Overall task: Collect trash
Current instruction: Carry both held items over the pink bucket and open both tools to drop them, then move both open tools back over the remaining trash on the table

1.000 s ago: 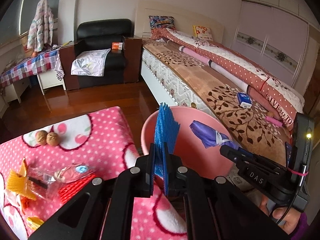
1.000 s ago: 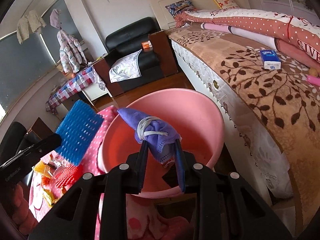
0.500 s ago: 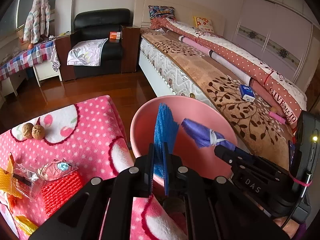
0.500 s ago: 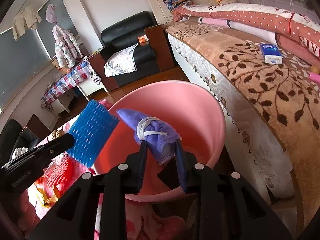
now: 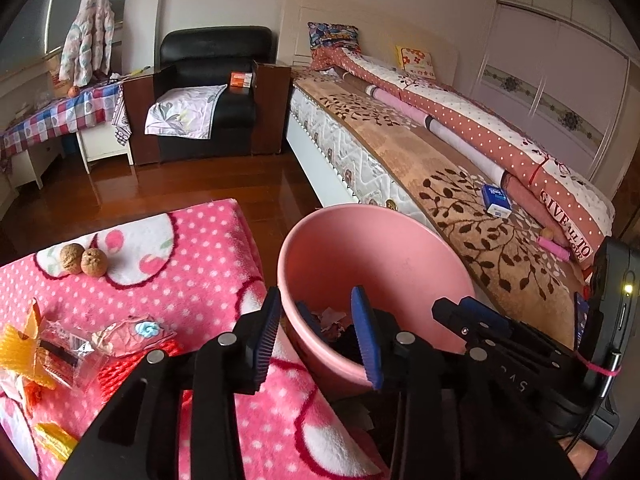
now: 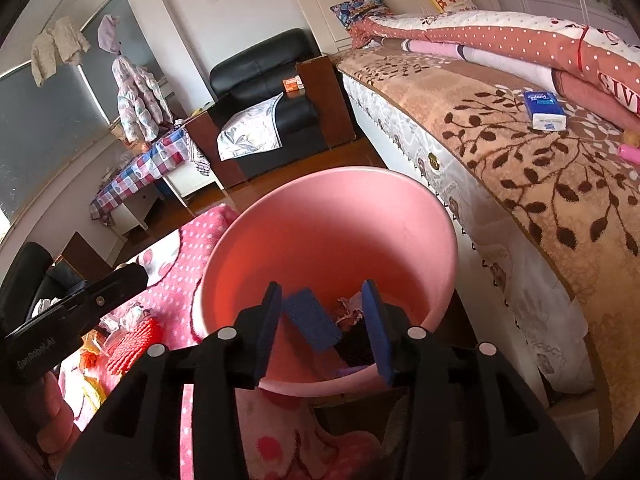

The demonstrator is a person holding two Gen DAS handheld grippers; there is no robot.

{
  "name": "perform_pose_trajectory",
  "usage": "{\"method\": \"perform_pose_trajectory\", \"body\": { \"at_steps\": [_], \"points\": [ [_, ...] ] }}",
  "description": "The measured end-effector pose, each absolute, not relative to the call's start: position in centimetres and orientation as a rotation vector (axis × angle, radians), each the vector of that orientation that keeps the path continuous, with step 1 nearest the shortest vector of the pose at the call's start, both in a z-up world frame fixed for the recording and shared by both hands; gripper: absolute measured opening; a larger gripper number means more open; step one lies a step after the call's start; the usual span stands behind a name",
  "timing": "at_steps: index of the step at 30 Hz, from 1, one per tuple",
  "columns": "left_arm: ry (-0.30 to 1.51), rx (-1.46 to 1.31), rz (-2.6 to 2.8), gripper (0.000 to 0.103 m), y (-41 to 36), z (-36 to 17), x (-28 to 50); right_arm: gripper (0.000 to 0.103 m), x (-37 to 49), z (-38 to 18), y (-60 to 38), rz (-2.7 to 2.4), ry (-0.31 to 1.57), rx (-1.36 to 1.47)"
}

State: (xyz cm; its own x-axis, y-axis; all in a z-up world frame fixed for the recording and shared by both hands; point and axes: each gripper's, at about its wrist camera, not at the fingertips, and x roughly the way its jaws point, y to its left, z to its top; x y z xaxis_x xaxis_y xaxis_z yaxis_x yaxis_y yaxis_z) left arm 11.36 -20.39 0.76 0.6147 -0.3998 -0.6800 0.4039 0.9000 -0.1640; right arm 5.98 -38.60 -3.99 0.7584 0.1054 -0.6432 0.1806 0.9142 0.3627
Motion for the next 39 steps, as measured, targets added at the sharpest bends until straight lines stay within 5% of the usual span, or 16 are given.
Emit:
{"method": "perform_pose_trajectory", "body": {
  "at_steps": [22,39],
  "points": [
    [0.728,-0.094,-0.268,0.040,-8.6,3.8,6.1,0.043,3.1,-1.5,-32.5,0.129,0.650,0.337],
    [0.802,-0.204,0.003,0.040,1.3,1.3,3.3,0.042,2.5,-2.0,-29.3,0.203,0.657,0.267]
  ]
}}
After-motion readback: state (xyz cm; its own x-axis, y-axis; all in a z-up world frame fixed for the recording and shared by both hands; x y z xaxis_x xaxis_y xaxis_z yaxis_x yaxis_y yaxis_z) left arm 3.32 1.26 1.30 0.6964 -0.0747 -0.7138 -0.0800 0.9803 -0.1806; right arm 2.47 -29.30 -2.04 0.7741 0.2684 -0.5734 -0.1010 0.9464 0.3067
